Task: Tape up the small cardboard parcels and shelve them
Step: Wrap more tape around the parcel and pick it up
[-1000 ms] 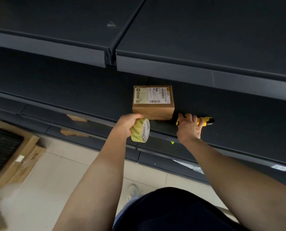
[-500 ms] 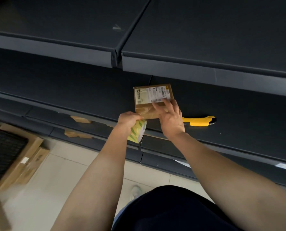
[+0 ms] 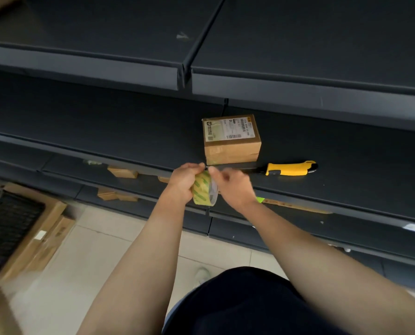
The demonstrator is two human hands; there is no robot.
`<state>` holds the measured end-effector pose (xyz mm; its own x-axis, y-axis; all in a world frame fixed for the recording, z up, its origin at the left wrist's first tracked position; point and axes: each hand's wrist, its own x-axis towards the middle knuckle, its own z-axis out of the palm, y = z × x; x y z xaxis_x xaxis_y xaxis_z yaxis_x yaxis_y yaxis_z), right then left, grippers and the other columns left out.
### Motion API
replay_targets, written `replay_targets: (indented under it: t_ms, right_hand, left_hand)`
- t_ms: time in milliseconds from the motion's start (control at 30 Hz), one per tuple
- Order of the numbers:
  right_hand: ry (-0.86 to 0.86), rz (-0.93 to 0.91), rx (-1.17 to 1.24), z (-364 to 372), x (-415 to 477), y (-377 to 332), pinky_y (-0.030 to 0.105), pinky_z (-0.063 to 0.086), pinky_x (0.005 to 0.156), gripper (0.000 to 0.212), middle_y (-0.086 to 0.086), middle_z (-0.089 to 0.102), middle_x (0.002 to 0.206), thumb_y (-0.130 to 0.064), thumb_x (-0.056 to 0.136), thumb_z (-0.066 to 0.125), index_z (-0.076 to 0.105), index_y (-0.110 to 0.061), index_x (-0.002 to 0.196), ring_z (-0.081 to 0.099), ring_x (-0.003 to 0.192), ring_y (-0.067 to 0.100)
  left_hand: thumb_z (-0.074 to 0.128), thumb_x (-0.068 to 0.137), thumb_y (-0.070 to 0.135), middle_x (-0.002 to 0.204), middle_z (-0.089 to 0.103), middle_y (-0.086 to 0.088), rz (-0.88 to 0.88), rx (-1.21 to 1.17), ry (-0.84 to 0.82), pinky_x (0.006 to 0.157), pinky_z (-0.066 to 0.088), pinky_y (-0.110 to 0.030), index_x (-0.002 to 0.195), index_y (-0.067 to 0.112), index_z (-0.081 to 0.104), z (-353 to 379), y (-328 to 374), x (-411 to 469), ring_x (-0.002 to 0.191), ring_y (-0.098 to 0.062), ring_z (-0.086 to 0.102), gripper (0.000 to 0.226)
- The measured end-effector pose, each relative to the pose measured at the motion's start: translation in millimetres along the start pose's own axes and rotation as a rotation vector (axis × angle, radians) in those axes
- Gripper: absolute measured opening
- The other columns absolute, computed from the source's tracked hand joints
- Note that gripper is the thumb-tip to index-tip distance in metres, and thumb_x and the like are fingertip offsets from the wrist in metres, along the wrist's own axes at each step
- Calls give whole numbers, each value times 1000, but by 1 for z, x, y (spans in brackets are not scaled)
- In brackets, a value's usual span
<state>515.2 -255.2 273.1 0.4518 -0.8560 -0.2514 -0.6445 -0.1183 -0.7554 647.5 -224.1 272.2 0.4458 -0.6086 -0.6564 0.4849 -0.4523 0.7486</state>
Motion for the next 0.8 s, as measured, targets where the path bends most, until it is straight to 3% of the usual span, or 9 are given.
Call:
replay_targets:
  t_ms: [33,100,167,267,333,467,600,800]
  right_hand:
    - [-120,111,123,2,-5,-1,29,47,62,52,6,66,79,-59,90,47,65,-11,79,63,75,19]
    - [-193,191,269,5,-11,3,33,50,70,55,11,68,79,-54,90,52,67,-2,82,61,73,17]
    - [-114,186,273,2,-14,6,32,44,60,49,11,59,68,-45,92,54,58,-3,69,52,63,16]
    - [26,172,213,-7,-16,10,28,28,47,52,-1,38,53,-40,93,54,35,-15,52,35,47,13]
    - [79,167,184,-11,-18,15,28,26,45,52,-3,36,52,-39,94,53,33,-16,52,33,47,13]
    - [185,195,145,-13,-27,27,30,32,49,44,2,45,60,-35,96,51,40,-14,59,43,56,20]
    - [352,160,103,-14,-37,37,33,37,57,33,7,50,68,-27,99,47,46,-8,71,48,65,26]
    - [519,164,-11,-22,-49,47,30,35,58,30,8,56,71,-27,99,44,58,-4,87,47,62,26]
  left_hand:
    - [63,89,8,83,65,-10,-4,-29,-15,63,54,-33,84,10,58,3,-1,-2,73,-21,64,7]
    - [64,89,10,81,66,-7,12,-10,-30,60,53,-32,82,12,59,11,-5,-7,72,-19,64,8]
    - [64,88,11,80,65,-5,60,45,-25,64,54,-32,79,13,60,20,-10,-10,72,-19,62,10]
    - [62,90,11,79,62,-4,96,48,-50,76,52,-38,76,13,59,32,-17,-16,76,-19,58,15]
    - [60,91,10,79,62,-4,84,13,-91,72,49,-36,76,13,58,39,-21,-21,72,-18,58,16]
    - [63,89,8,85,63,-10,22,-54,-141,78,49,-39,80,9,60,53,-23,-30,78,-22,59,9]
    - [69,83,3,78,66,-8,-78,-103,-87,60,52,-31,79,7,61,74,-21,-36,64,-18,63,9]
    - [75,78,11,61,59,-2,-178,-81,-58,46,42,-22,75,9,60,105,-26,-45,31,-8,50,16]
